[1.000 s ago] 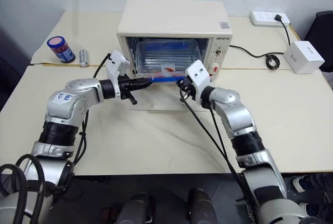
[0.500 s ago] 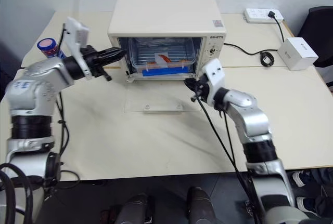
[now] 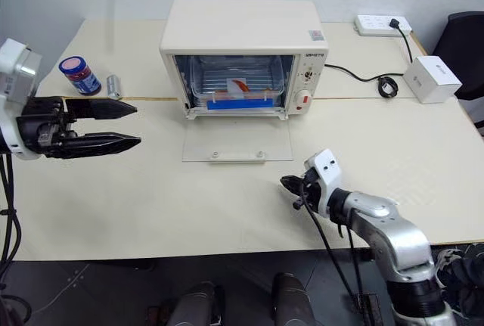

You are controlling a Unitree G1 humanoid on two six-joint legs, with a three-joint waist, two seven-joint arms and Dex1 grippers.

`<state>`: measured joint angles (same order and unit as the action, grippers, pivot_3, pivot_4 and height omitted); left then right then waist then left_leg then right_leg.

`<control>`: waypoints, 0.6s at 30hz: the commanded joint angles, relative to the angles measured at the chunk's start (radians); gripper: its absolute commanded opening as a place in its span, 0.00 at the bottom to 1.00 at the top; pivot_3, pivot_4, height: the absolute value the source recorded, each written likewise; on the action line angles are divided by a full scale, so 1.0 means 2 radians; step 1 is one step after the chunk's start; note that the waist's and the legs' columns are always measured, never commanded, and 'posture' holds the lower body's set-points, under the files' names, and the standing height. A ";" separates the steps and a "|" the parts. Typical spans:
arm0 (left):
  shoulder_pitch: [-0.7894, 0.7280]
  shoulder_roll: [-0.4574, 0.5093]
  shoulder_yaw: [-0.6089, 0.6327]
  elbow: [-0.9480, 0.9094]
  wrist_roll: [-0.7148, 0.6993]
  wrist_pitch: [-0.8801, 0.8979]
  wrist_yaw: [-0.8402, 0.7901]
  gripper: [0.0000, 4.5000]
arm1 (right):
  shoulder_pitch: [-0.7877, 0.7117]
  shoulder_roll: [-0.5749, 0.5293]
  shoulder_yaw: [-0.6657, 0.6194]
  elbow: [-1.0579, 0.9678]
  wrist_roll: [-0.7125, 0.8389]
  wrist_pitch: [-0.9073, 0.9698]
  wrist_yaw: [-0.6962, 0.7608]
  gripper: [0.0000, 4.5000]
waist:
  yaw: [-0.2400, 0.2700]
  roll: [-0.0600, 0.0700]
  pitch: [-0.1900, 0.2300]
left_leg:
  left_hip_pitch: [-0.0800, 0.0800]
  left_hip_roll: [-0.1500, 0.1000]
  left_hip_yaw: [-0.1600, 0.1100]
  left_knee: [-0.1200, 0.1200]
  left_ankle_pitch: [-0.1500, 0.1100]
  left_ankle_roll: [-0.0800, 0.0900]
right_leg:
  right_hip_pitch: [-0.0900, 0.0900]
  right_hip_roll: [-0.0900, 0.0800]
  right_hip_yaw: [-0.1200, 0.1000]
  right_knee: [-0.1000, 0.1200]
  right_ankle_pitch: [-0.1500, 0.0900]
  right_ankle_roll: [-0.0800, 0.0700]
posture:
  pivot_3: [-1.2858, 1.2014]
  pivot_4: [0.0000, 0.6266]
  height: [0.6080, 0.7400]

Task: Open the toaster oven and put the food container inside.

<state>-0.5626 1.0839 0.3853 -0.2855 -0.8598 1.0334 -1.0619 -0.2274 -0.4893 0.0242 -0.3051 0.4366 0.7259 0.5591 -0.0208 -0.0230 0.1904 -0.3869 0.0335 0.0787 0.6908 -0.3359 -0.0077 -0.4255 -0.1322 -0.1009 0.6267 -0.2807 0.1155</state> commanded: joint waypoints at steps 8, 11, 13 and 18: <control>0.033 0.043 0.025 0.001 0.033 -0.058 -0.003 0.99 | -0.093 0.041 -0.019 0.102 -0.025 -0.080 -0.003 0.04 | -0.003 0.000 0.000 | 0.000 0.000 0.000 0.000 0.000 0.000 | -0.001 0.000 0.000 0.000 0.000 0.000 | 0.52 0.24 1.00; 0.040 0.046 0.033 0.007 0.040 -0.070 0.003 0.99 | -0.118 0.020 -0.049 0.071 0.018 -0.050 0.025 0.04 | -0.002 0.001 0.000 | 0.000 0.000 0.000 0.000 0.000 0.000 | -0.001 0.000 0.000 0.000 0.000 0.000 | 0.52 0.24 1.00; 0.044 0.047 0.036 0.010 0.044 -0.078 0.005 0.99 | -0.134 0.003 -0.068 0.048 0.050 -0.026 0.042 0.04 | -0.001 0.001 0.001 | 0.000 0.000 0.000 0.000 0.000 0.000 | -0.001 0.000 0.000 0.000 0.000 0.000 | 0.52 0.24 1.00; 0.055 0.045 0.042 0.024 0.057 -0.095 0.009 0.99 | -0.202 -0.062 -0.126 0.047 0.119 0.034 0.077 0.04 | -0.001 0.001 0.001 | -0.001 0.000 0.000 -0.001 0.000 0.000 | -0.001 0.000 0.000 0.000 0.000 0.000 | 0.52 0.24 1.00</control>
<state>-0.4566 1.1571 0.4301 -0.2465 -0.7645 0.8698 -1.0479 -0.6036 -0.5733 -0.1728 -0.1884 0.6279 0.7675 0.6817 -0.0221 -0.0205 0.1919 -0.3879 0.0340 0.0791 0.6897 -0.3362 -0.0075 -0.4272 -0.1320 -0.1010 0.6266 -0.2809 0.1152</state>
